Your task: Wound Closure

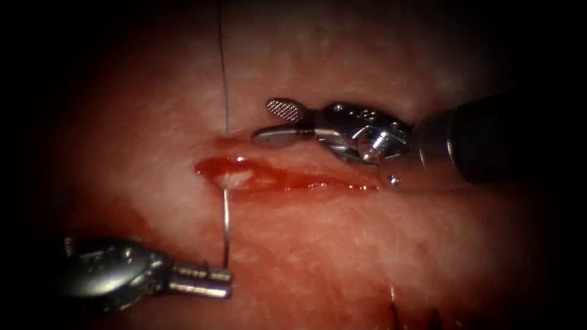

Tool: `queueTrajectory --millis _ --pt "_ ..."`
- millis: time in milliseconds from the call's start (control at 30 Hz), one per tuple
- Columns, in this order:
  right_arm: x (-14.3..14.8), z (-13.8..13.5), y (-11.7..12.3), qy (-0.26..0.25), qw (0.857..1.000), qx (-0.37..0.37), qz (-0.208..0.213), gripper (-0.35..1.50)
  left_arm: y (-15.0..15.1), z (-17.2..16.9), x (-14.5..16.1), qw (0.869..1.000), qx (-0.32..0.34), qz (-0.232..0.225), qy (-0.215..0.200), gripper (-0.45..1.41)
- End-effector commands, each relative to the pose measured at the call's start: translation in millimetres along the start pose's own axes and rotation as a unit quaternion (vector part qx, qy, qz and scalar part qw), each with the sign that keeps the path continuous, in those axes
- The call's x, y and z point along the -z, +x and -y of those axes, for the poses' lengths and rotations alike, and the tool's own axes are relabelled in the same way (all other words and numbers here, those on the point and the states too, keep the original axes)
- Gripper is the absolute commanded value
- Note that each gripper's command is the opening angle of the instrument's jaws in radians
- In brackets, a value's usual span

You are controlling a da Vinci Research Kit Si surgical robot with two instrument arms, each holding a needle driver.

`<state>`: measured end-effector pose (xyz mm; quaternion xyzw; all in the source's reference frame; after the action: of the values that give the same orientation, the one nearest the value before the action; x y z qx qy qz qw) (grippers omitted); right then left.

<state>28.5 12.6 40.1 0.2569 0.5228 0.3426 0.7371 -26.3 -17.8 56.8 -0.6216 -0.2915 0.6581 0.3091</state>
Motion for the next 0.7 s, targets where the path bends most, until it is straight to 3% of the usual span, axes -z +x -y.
queueTrajectory --millis 33,200,400,533,633,700 --pt "-0.7 0.5 -0.8 0.004 1.0 0.003 0.002 1.09 -1.1 -0.9 -0.2 1.0 0.002 0.0 -0.002 -0.45" --pt "-0.6 0.7 -0.9 0.01 1.0 0.012 0.004 1.09 0.1 -2.6 0.1 1.0 0.008 -0.001 -0.007 -0.45" --pt "0.3 2.5 -0.3 0.02 1.0 -0.001 0.006 1.18 2.9 -2.7 0.4 0.992 -0.113 0.002 0.057 -0.45" --pt "1.7 3.9 1.5 0.028 0.999 -0.027 0.007 1.13 4.7 -1.7 0.7 0.977 -0.187 0.017 0.1 -0.45" --pt "3.8 6.0 4.8 0.042 0.998 -0.046 -0.006 1.04 7.0 0.3 1.2 0.955 -0.256 0.036 0.142 -0.45" --pt "4.6 7.0 6.0 0.047 0.997 -0.056 -0.008 1.04 7.5 1.1 1.2 0.948 -0.275 0.043 0.156 -0.45"
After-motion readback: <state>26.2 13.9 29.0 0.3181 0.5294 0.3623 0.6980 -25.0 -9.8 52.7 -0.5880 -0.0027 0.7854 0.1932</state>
